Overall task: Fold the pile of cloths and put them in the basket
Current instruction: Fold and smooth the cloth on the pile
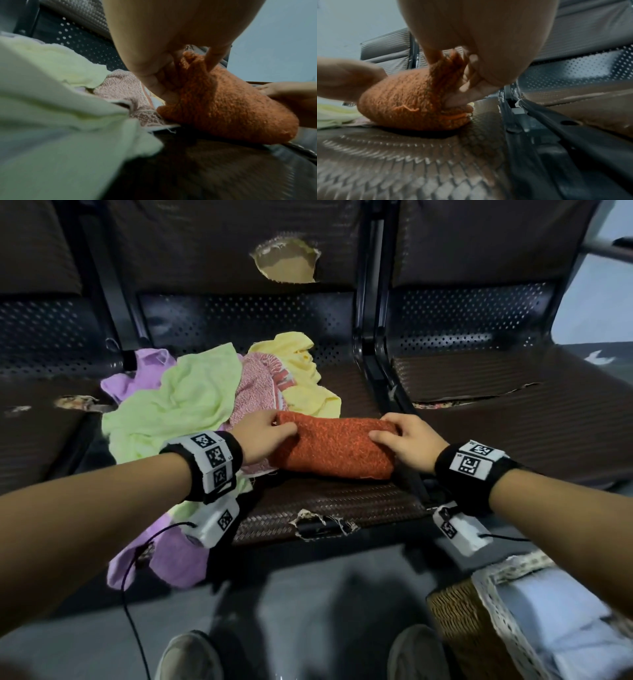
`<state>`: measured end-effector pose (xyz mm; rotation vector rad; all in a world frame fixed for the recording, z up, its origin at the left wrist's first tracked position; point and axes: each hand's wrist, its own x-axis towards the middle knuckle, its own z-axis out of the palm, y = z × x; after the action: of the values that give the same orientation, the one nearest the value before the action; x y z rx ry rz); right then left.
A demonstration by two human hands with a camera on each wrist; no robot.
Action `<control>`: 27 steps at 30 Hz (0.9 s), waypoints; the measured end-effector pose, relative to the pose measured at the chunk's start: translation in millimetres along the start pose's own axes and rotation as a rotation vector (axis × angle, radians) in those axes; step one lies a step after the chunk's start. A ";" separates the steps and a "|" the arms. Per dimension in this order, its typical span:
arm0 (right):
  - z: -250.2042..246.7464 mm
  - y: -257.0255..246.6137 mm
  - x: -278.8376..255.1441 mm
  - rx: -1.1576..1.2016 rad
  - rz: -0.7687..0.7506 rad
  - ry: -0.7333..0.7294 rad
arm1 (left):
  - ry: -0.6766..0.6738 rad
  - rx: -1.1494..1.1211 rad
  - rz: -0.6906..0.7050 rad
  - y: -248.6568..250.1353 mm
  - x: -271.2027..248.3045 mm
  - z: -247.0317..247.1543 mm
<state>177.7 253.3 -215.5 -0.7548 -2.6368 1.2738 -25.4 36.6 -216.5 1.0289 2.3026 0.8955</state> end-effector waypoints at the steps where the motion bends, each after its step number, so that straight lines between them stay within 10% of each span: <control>1: 1.8 1.4 1.8 0.032 0.038 -0.003 | 0.015 0.014 -0.025 -1.7 2.3 2.2; 8: 22.6 5.6 18.2 -0.348 0.168 0.092 | 0.204 0.173 -0.155 -6.3 12.0 17.0; 11: 26.8 4.0 21.5 -0.418 0.183 0.112 | 0.312 0.190 0.115 3.1 9.5 12.4; 15: 26.4 2.4 18.6 -0.536 0.189 0.113 | -0.076 0.369 0.249 8.4 0.4 13.1; 19: 19.1 -11.4 11.9 -0.659 -0.089 0.205 | -0.117 0.536 0.186 0.1 -0.8 19.0; 22: 26.0 -29.6 9.6 -0.650 -0.306 -0.017 | -0.061 0.549 0.153 4.3 6.1 17.8; 27: 27.5 -45.5 10.4 -0.651 -0.130 -0.189 | 0.121 0.340 0.078 21.0 14.0 13.1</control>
<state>142.6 215.2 -199.6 -0.5254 -3.2238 0.4542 -15.7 63.0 -212.3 1.2405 2.5928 0.6201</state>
